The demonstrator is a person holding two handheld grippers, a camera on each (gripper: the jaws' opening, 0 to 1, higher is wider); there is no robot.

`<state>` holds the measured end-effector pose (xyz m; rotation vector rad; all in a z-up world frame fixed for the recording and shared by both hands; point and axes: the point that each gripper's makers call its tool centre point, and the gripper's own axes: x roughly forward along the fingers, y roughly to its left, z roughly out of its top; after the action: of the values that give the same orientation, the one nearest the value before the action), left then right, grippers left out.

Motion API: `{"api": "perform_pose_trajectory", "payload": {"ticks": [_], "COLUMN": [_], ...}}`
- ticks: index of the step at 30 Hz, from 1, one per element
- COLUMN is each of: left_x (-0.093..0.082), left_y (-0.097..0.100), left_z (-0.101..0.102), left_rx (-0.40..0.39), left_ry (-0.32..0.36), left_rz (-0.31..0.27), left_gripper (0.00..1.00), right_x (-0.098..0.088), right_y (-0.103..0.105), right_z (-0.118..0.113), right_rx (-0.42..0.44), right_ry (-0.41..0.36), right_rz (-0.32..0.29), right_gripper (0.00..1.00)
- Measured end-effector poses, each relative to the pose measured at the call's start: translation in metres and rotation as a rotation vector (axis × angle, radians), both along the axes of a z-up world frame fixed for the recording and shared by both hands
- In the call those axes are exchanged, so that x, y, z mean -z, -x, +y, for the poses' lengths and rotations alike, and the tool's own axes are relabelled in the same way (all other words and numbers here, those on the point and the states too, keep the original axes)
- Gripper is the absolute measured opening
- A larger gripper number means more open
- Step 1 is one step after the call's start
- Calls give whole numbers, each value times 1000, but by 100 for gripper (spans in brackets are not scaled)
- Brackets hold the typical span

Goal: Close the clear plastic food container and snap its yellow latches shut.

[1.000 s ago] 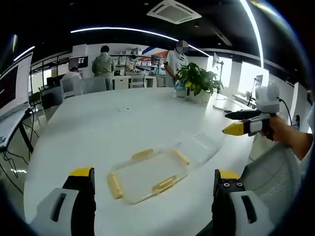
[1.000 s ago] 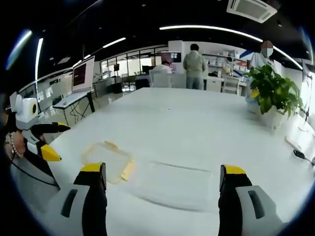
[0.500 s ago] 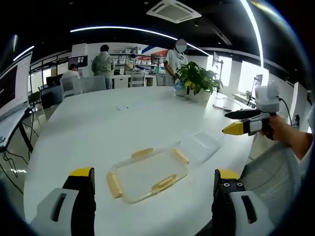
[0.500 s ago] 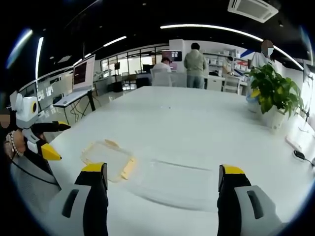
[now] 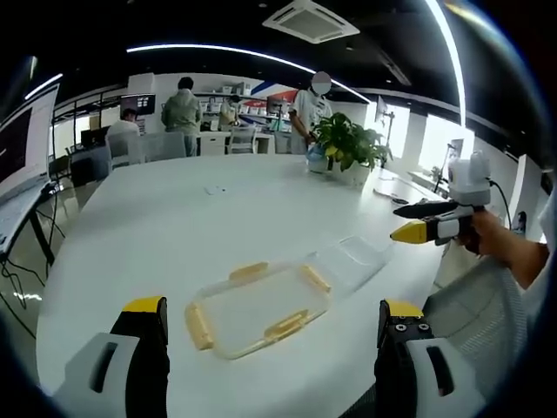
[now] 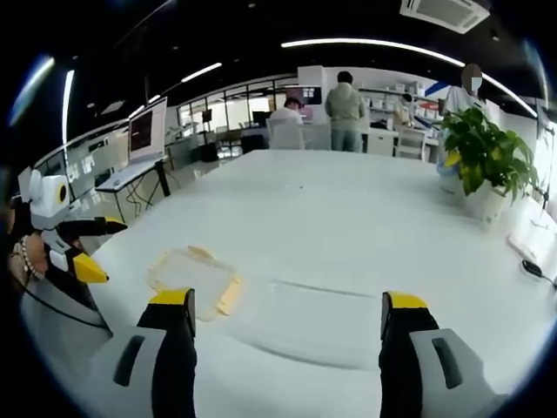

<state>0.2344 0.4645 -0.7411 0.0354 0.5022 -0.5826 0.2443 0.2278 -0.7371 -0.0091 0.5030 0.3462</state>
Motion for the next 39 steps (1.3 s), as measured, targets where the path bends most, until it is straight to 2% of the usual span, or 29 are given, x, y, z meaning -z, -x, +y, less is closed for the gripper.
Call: {"api": "perform_pose_trajectory", "payload": {"ticks": [5, 10, 20, 22, 24, 28, 30, 34, 35, 37, 39], "left_x": [-1, -1, -1, 0, -2, -4, -5, -1, 0, 8, 13], "left_y": [-1, -1, -5, -6, -12, -20, -24, -29, -30, -28, -28], "left_z": [5, 10, 19, 23, 29, 35, 37, 42, 42, 45, 44], "left_rx": [-2, -10, 24, 53, 76, 141, 191, 292, 326, 385, 447], "left_ry": [-16, -3, -48, -78, -118, -156, -191, -293, -312, -371, -402], "left_rz": [-2, 7, 2, 11, -8, -6, -10, -1, -1, 37, 41], "left_gripper": [99, 99, 99, 99, 99, 99, 99, 99, 99, 99, 99], "right_x": [-1, 0, 0, -1, -2, 1, -1, -8, -10, -11, -10], "right_y": [0, 1, 2, 1, 0, -3, -7, -13, -15, -20, -22], "right_z": [1, 0, 2, 2, 4, 9, 13, 25, 28, 33, 39], "right_rx": [-4, -4, -19, -24, -48, -125, -171, -258, -293, -337, -398], "right_ry": [-5, 4, 5, 8, 17, 99, 129, 140, 163, 207, 245], "right_rz": [-2, 1, 9, 8, 4, 29, 23, 11, 5, -8, -3], "right_gripper": [85, 85, 84, 83, 82, 82, 83, 82, 82, 83, 83]}}
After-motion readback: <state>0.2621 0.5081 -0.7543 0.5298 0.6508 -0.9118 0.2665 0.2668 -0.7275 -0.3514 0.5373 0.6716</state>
